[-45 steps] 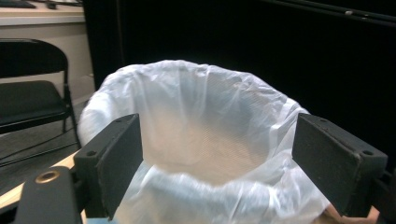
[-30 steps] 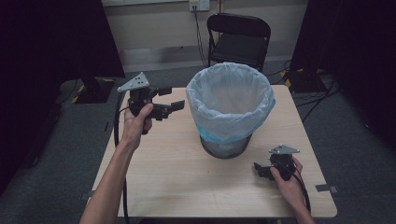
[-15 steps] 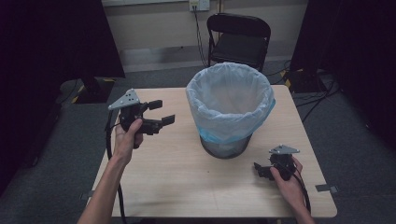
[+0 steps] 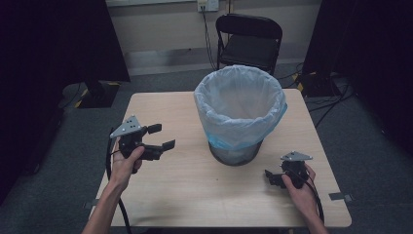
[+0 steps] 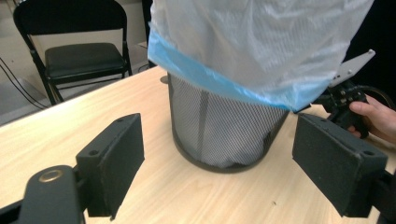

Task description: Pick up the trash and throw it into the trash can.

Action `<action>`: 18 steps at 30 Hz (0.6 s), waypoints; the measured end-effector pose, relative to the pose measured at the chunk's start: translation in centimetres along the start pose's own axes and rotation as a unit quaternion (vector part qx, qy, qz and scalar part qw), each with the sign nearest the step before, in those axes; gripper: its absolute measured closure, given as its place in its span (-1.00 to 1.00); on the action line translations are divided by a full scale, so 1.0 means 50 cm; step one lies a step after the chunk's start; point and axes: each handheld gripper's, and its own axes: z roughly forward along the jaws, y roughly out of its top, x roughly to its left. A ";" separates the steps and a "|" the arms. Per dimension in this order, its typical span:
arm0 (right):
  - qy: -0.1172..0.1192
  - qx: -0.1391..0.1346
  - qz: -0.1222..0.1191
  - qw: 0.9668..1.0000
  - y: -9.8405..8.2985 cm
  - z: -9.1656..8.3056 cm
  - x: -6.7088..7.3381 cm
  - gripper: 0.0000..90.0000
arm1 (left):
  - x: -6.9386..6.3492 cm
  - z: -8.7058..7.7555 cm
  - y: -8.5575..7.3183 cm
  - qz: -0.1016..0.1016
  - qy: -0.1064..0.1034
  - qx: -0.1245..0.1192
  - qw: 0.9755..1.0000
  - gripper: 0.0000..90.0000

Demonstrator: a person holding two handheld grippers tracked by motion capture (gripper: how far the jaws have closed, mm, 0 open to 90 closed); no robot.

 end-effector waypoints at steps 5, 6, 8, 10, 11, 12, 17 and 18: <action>0.000 0.000 0.000 1.000 0.000 0.000 0.000 -0.81 | -0.002 -0.012 -0.029 -0.007 0.006 0.003 1.000 -0.64; 0.000 0.000 0.000 1.000 0.000 0.000 0.000 -0.81 | -0.002 -0.017 -0.045 -0.013 0.011 0.006 1.000 -0.64; 0.000 0.000 0.000 1.000 0.000 0.000 0.000 -0.81 | -0.001 -0.021 -0.060 -0.014 0.015 0.015 1.000 -0.65; 0.000 0.000 0.000 1.000 0.000 0.000 0.000 -0.81 | -0.002 -0.024 -0.076 -0.020 0.021 0.020 0.999 -0.65; 0.000 0.000 0.000 1.000 0.000 0.000 0.000 -0.81 | -0.002 -0.024 -0.076 -0.020 0.021 0.020 0.999 -0.65; 0.000 0.000 0.000 1.000 0.000 0.000 0.000 -0.81 | 0.000 -0.029 -0.091 -0.022 0.026 0.022 0.999 -0.65; 0.000 0.000 0.000 1.000 0.000 0.000 0.000 -0.81 | 0.004 -0.036 -0.138 -0.032 0.048 0.046 0.997 -0.65; 0.000 0.000 0.000 1.000 0.000 0.000 0.000 -0.81 | 0.006 -0.037 -0.148 -0.037 0.050 0.050 0.997 -0.65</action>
